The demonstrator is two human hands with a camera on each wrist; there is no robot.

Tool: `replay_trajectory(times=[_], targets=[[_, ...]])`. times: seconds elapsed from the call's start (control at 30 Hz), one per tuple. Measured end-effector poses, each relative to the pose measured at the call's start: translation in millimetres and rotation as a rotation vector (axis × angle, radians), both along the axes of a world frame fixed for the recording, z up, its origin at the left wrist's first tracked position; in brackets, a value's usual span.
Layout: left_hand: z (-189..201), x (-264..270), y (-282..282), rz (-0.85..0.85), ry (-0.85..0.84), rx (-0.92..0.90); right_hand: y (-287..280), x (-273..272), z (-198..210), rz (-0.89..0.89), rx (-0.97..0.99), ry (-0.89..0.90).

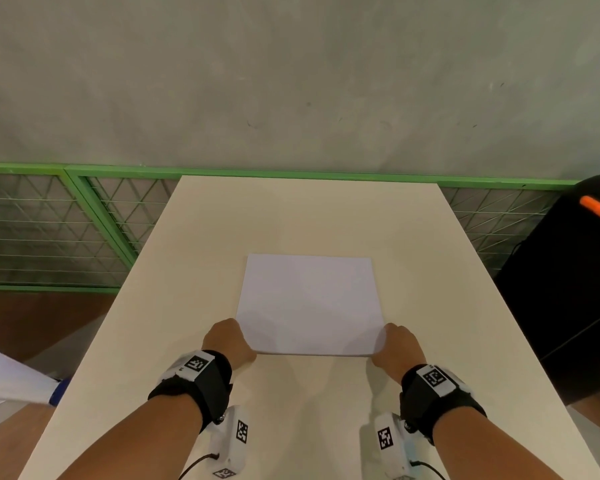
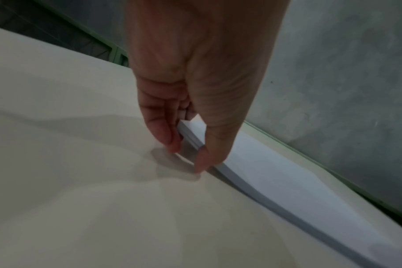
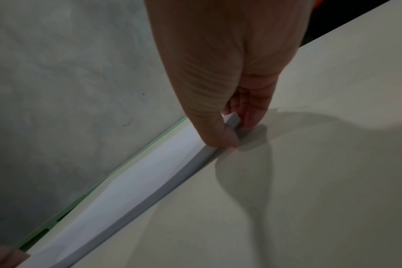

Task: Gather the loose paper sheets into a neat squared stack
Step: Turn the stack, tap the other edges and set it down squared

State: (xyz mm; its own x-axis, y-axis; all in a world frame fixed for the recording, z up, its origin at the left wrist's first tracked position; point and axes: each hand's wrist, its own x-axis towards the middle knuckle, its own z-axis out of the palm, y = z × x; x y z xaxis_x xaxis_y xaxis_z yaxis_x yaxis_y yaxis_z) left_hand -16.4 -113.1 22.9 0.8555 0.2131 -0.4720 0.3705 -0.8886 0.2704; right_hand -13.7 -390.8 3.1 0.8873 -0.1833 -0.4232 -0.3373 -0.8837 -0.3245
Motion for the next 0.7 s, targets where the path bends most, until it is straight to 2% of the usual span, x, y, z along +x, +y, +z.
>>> replay_trajectory(times=[0.3, 0.7], targets=[[1.1, 0.9, 2.9, -0.049, -0.017, 0.110, -1.5, 5.3, -1.5, 0.026, -0.019, -0.009], [-1.5, 1.6, 3.9, -0.012, -0.023, 0.100, -1.2, 5.4, -5.1, -0.016, 0.023, -0.017]])
